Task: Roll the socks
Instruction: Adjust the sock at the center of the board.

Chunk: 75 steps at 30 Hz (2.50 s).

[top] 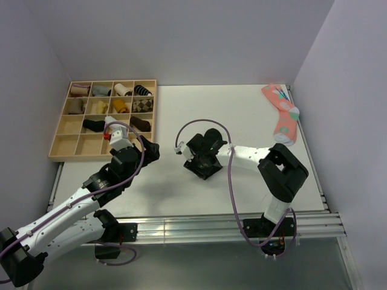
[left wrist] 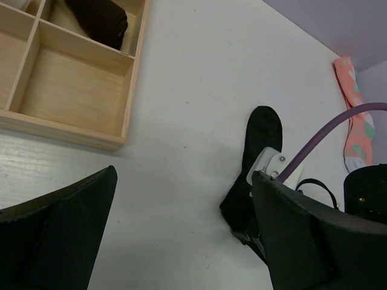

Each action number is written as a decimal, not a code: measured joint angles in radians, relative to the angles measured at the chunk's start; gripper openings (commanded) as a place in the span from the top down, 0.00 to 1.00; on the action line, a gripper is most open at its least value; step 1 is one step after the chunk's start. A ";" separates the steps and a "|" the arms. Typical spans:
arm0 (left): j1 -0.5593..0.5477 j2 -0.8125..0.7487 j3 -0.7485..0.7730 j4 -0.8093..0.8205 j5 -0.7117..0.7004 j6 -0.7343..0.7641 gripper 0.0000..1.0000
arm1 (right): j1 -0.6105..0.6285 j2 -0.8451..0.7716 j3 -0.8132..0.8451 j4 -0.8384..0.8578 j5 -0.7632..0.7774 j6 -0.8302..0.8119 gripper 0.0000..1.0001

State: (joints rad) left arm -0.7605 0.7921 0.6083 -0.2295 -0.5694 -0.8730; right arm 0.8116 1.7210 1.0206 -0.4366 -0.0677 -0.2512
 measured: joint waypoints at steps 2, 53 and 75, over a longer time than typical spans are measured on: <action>0.000 0.000 0.000 0.000 0.000 0.000 0.00 | -0.001 -0.010 0.000 -0.002 0.001 0.000 0.49; 0.002 0.072 -0.096 0.256 0.101 0.100 0.04 | -0.195 0.110 0.108 -0.240 -0.475 -0.290 0.87; -0.110 0.463 -0.311 0.955 0.428 0.357 0.37 | -0.319 0.445 0.414 -0.826 -0.776 -0.658 0.88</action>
State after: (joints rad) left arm -0.8707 1.2556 0.2974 0.7254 -0.1413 -0.5159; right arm 0.4923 2.1662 1.4349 -1.2629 -0.8433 -0.9089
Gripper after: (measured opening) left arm 0.650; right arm 0.126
